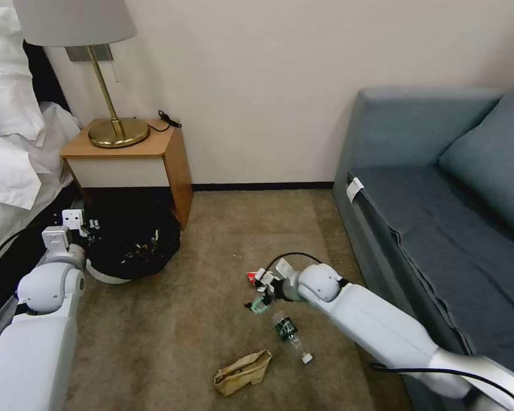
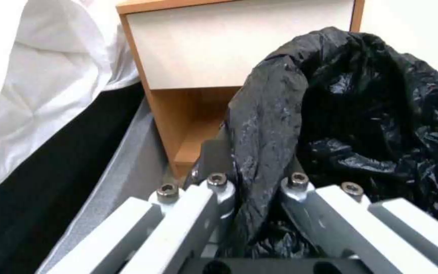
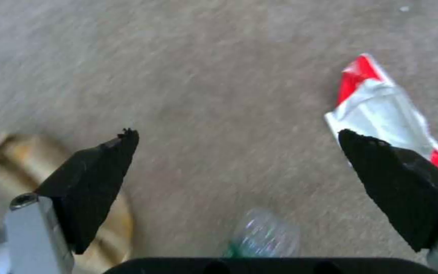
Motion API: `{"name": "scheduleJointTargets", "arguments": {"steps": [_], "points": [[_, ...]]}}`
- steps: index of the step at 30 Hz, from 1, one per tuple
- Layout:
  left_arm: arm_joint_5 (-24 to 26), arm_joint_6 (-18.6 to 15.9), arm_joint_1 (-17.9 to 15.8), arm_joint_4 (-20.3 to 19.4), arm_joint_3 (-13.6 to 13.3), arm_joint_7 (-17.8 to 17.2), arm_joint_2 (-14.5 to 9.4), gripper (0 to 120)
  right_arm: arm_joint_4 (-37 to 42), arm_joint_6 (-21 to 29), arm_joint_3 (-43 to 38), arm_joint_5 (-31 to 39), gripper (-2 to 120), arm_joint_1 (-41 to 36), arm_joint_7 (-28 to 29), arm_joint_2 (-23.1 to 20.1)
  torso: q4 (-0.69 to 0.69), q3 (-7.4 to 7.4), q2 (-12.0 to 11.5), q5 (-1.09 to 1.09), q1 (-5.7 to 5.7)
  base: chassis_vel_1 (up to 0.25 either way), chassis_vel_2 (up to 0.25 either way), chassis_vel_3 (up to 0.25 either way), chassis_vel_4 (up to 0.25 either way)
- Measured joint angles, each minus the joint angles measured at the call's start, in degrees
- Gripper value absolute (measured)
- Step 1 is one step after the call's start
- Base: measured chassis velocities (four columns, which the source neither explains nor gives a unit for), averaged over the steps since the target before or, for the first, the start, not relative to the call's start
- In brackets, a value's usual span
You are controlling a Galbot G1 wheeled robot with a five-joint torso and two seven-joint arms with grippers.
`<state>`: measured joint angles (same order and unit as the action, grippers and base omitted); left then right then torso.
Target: Pick up the trash bin, then pick up the garbage on the floor and place it into the trash bin.
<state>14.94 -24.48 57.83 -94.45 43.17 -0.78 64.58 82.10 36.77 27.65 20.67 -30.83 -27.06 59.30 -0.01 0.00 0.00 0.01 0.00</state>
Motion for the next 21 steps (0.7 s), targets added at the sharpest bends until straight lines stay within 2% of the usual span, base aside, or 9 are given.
{"name": "scheduleJointTargets", "arguments": {"steps": [6, 14, 21], "points": [[-0.37, 0.24, 0.04, 0.55, -0.30, 0.33, 0.42, 4, 2.99, -0.90, 2.76, -2.53, 100, -0.24, -2.77, -2.13, 0.01, 0.00, 0.00, 0.00, 0.00, 0.000, 0.000, 0.000, 0.000], [-0.07, -1.13, -0.68, 0.67, -0.18, 0.13, 0.69, 4, 2.08, -2.63, 4.22, -8.06, 100, -1.33, -4.46, -0.17, 0.02, 0.00, 0.00, -0.01, 0.00, 0.000, 0.000, 0.000, 0.000], [0.41, -2.56, -1.80, 1.47, 0.55, -0.09, 0.16, 4, 3.08, -3.36, 4.25, -11.20, 100, -4.23, -6.14, -0.30, 0.01, 0.00, 0.00, -0.01, 0.00, 0.000, 0.000, 0.000, 0.000]]}}
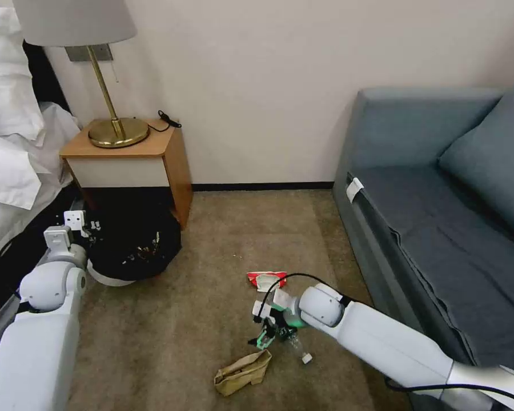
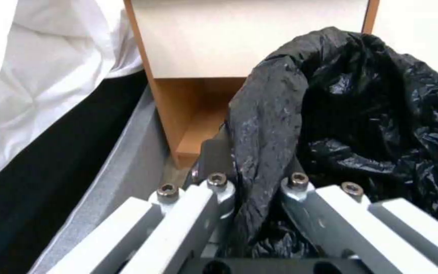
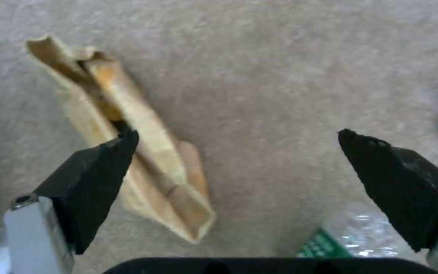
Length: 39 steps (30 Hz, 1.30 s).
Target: Pick up the trash bin, then pick up the garbage on the floor and place it into the trash bin.
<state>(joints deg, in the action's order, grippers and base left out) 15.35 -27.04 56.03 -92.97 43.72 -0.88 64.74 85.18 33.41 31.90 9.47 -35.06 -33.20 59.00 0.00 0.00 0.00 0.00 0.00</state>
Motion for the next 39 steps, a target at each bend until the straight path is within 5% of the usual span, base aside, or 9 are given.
{"name": "scheduleJointTargets", "arguments": {"steps": [39], "points": [[-0.11, 0.88, 2.31, -0.98, 0.12, -0.21, -0.41, 4, -12.22, -6.79, -2.84, -14.88, 100, -6.01, -4.58, 10.49, 0.00, 0.00, 0.00, 0.00, 0.00, 0.000, 0.000, 0.000, 0.000]]}}
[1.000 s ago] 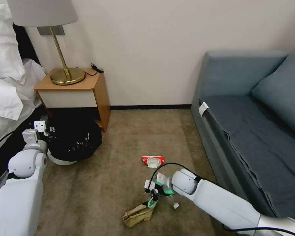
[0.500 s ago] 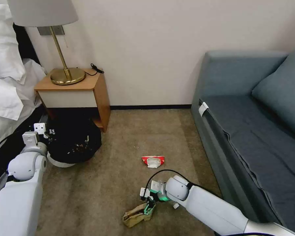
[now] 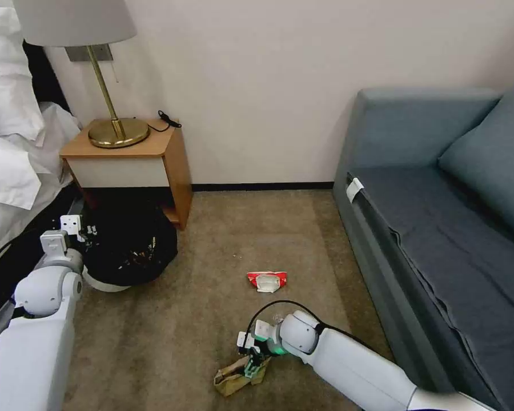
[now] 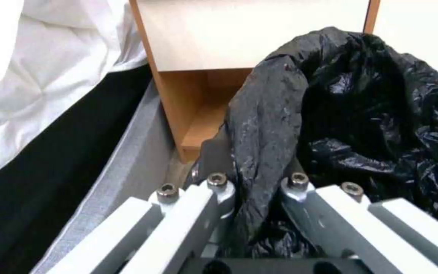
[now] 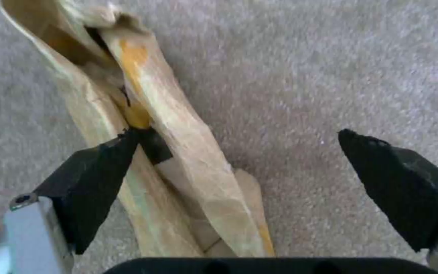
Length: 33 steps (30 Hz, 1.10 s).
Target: Pick up the trash bin, then pick up the garbage on the floor and place it into the trash bin.
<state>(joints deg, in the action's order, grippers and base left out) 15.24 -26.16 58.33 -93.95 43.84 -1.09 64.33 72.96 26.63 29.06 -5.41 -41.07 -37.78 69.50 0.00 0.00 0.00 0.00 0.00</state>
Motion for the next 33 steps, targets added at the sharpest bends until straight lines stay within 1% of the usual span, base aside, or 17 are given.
{"name": "scheduleJointTargets", "arguments": {"steps": [2, 4, 5, 9, 10, 13, 14, 18, 19, 23, 24, 26, 27, 29, 30, 31, 33], "points": [[0.00, 0.15, 0.00, 0.12, -0.01, -0.01, 0.05, 4, -1.06, -0.87, -0.34, -1.34, 99, -0.29, -0.34, 0.36, 0.00, 0.00, 0.00, 0.00, 0.00, 0.000, 0.000, 0.000, 0.000], [0.00, 0.17, -0.03, 0.20, -0.02, -0.03, 0.13, 4, -2.14, -1.55, -0.62, -2.23, 94, -0.49, -0.42, 0.83, 0.00, 0.00, 0.00, 0.00, 0.00, 0.000, 0.000, 0.000, 0.000], [0.00, 0.17, -0.03, 0.20, -0.02, -0.03, 0.13, 4, -2.14, -1.55, -0.62, -2.23, 94, -0.49, -0.42, 0.83, 0.00, 0.00, 0.00, 0.00, 0.00, 0.000, 0.000, 0.000, 0.000], [0.01, 0.31, -0.11, 0.20, -0.05, -0.09, 0.20, 4, -4.04, -2.68, -1.38, -3.57, 76, -0.83, -1.00, 1.97, 0.00, 0.00, 0.00, 0.00, 0.00, 0.000, 0.000, 0.000, 0.000], [0.01, 0.31, -0.11, 0.20, -0.05, -0.09, 0.20, 4, -4.04, -2.68, -1.38, -3.57, 76, -0.83, -1.00, 1.97, 0.00, 0.00, 0.00, 0.00, 0.00, 0.000, 0.000, 0.000, 0.000], [0.02, 0.31, -0.24, 0.20, -0.06, -0.14, 0.20, 4, -4.59, -3.12, -1.68, -3.85, 63, -1.02, -1.18, 2.33, 0.00, 0.00, 0.00, 0.00, 0.00, 0.000, 0.000, 0.000, 0.000], [0.02, 0.31, -0.24, 0.20, -0.06, -0.14, 0.20, 4, -4.59, -3.12, -1.68, -3.85, 63, -1.02, -1.18, 2.33, 0.00, 0.00, 0.00, 0.00, 0.00, 0.000, 0.000, 0.000, 0.000], [0.14, 0.50, -0.13, 0.19, -0.04, -0.14, 0.12, 4, -4.66, -3.29, -1.95, -3.89, 45, -1.49, -1.20, 2.27, 0.00, 0.00, 0.00, 0.00, 0.00, 0.000, 0.000, 0.000, 0.000], [0.14, 0.50, -0.13, 0.19, -0.04, -0.14, 0.12, 4, -4.66, -3.29, -1.95, -3.89, 45, -1.49, -1.20, 2.27, 0.00, 0.00, 0.00, 0.00, 0.00, 0.000, 0.000, 0.000, 0.000], [0.25, 0.55, 0.05, 0.08, 0.00, -0.11, 0.01, 4, -4.61, -3.33, -2.40, -3.89, 28, -1.79, -1.17, 2.24, 0.00, 0.00, 0.00, 0.00, 0.00, 0.000, 0.000, 0.000, 0.000], [0.25, 0.55, 0.05, 0.08, 0.00, -0.11, 0.01, 4, -4.61, -3.33, -2.40, -3.89, 28, -1.79, -1.17, 2.24, 0.00, 0.00, 0.00, 0.00, 0.00, 0.000, 0.000, 0.000, 0.000], [0.26, 0.61, 0.14, 0.02, 0.00, -0.07, 0.00, 4, -4.43, -3.35, -2.91, -3.72, 17, -1.91, -1.08, 2.35, 0.00, 0.00, 0.00, 0.00, 0.00, 0.000, 0.000, 0.000, 0.000], [0.26, 0.61, 0.14, 0.02, 0.00, -0.07, 0.00, 4, -4.43, -3.35, -2.91, -3.72, 17, -1.91, -1.08, 2.35, 0.00, 0.00, 0.00, 0.00, 0.00, 0.000, 0.000, 0.000, 0.000], [0.26, 0.71, 0.21, 0.02, -0.06, -0.02, -0.05, 4, -4.29, -3.37, -3.59, -3.59, 10, -1.98, -0.96, 2.60, 0.00, 0.00, 0.00, 0.00, 0.00, 0.000, 0.000, 0.000, 0.000], [0.26, 0.73, 0.21, 0.01, -0.12, 0.06, -0.10, 4, -4.18, -3.39, -4.09, -3.48, 3, -2.01, -0.92, 2.79, 0.00, 0.00, 0.00, 0.00, 0.00, 0.000, 0.000, 0.000, 0.000], [0.26, 0.73, 0.21, 0.00, -0.17, 0.12, -0.13, 4, -3.99, -3.44, -4.67, -3.21, 0, -2.00, -0.89, 3.00, 0.00, 0.00, 0.00, 0.00, 0.00, 0.000, 0.000, 0.000, 0.000], [0.26, 0.74, 0.21, -0.01, -0.22, 0.19, -0.15, 4, -3.77, -3.46, -5.15, -2.85, 0, -1.96, -0.88, 3.20, 0.00, 0.00, -0.01, 0.00, 0.00, 0.000, 0.000, 0.000, 0.000]]}}
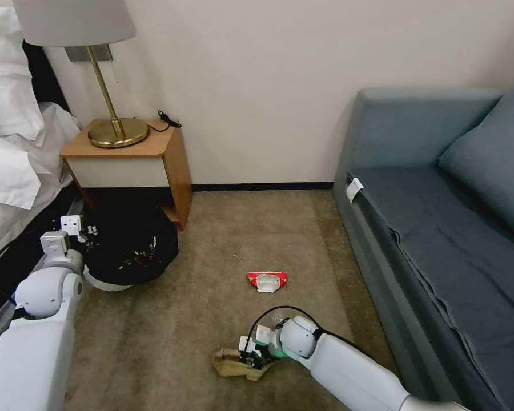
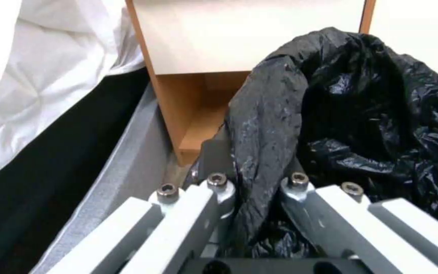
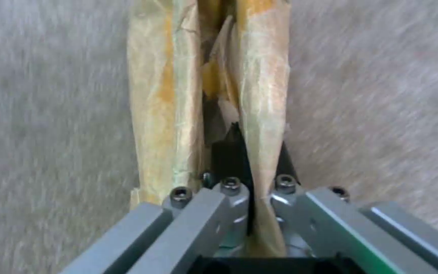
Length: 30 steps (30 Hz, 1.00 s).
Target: Pick up the trash bin, then pick up the garbage on the floor and place it into the trash bin.
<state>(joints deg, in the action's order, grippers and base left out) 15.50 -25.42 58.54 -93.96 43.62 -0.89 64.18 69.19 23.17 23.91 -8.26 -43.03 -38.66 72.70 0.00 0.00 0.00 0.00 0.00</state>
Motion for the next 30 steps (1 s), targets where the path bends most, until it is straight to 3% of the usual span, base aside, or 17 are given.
{"name": "scheduleJointTargets", "arguments": {"steps": [13, 22, 30], "points": [[-0.07, 1.13, 0.53, -0.38, -0.11, 1.24, -0.29, 4, 0.59, -0.81, -5.95, 7.98, 0, 5.79, 2.18, 1.58, 0.00, 0.00, 0.00, 0.00, 0.00, 0.000, 0.000, 0.000, 0.000], [-0.19, 1.35, 0.13, -0.43, -0.71, 1.28, 0.13, 4, -0.44, 0.05, -8.87, 14.70, 0, 16.49, 3.84, 4.25, 0.00, 0.00, -0.01, 0.00, 0.00, 0.000, 0.000, 0.000, 0.000], [-1.03, 1.78, 0.47, -0.98, -1.16, 2.37, 0.64, 4, -1.65, -0.40, -8.33, 25.79, 0, 27.22, 9.34, 7.08, 0.01, 0.00, 0.00, 0.00, 0.00, 0.000, 0.000, 0.000, 0.000]]}}
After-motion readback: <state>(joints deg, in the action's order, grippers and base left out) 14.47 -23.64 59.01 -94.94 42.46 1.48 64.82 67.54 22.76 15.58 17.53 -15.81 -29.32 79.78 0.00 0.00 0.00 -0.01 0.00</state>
